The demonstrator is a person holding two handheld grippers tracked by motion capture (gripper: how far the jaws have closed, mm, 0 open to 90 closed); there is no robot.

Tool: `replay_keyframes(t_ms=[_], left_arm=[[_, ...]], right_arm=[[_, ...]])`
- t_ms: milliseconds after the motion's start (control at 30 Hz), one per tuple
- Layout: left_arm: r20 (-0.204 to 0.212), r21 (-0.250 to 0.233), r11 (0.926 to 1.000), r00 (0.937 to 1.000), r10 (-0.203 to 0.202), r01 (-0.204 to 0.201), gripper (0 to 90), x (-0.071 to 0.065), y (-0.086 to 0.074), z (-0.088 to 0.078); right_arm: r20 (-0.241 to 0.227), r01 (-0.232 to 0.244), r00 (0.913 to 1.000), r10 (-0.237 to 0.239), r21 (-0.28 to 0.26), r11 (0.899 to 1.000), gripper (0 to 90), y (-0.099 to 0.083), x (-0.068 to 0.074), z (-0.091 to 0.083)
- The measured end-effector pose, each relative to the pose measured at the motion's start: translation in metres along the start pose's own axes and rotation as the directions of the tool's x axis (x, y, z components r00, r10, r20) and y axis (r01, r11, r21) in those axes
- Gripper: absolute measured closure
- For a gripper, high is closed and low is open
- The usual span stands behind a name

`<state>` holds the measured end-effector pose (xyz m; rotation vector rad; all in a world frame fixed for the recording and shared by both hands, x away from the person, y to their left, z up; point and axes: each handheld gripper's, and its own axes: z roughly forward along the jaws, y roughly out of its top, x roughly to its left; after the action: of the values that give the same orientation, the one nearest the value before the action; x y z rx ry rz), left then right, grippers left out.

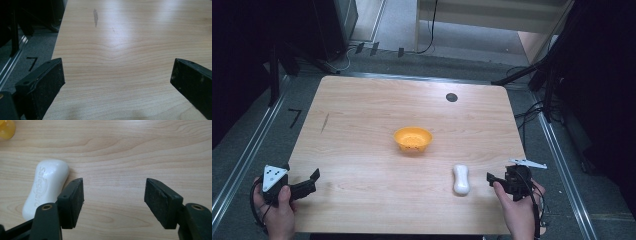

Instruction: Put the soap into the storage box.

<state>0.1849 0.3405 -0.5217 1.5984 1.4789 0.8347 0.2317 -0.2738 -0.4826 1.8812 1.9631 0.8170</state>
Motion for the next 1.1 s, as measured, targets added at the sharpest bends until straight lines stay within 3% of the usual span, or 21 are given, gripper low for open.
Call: replay_keyframes(t_ms=[167,300,433,567,600,667,867,1100], left_arm=[[0.002,0.001,1.0,1.0,-0.002,0.002,0.0,0.0,0.0,0.0],[0.005,-0.001,1.0,1.0,-0.006,0.006,0.0,0.0,0.0,0.0],[0.006,0.001,1.0,1.0,-0.006,0.006,0.0,0.001,0.0,0.001],[0.009,0.001,1.0,0.9999,-0.006,0.006,0.0,0.001,0.0,0.001],[0.008,0.0,1.0,1.0,-0.006,0.006,0.0,0.001,0.0,0.001],[0.006,0.002,1.0,1.0,-0.005,0.005,0.0,0.001,0.0,0.001],[0.011,0.0,1.0,0.9999,-0.007,0.007,0.0,0.001,0.0,0.001],[0.01,0.002,1.0,0.9999,-0.007,0.007,0.0,0.001,0.001,0.001]], right_arm=[[0.008,-0.017,0.9998,0.017,0.012,1.0,36.0,0.005,0.013,-0.001],[0.007,-0.015,0.9999,0.015,0.057,0.998,43.4,0.008,0.023,-0.001],[0.004,0.032,0.9995,-0.032,0.083,0.996,43.6,0.009,0.035,0.001],[-0.014,0.05,0.9987,-0.048,0.09,0.995,47.0,0.009,0.041,0.003],[-0.063,-0.002,0.998,0.009,0.123,0.992,49.2,0.011,0.046,0.002],[-0.108,-0.064,0.9909,0.08,0.143,0.988,47.9,0.013,0.048,0.001],[-0.097,-0.035,0.994,0.05,0.144,0.989,43.8,0.016,0.057,0.002],[-0.084,-0.006,0.9963,0.022,0.19,0.982,39.9,0.016,0.067,0.012]])
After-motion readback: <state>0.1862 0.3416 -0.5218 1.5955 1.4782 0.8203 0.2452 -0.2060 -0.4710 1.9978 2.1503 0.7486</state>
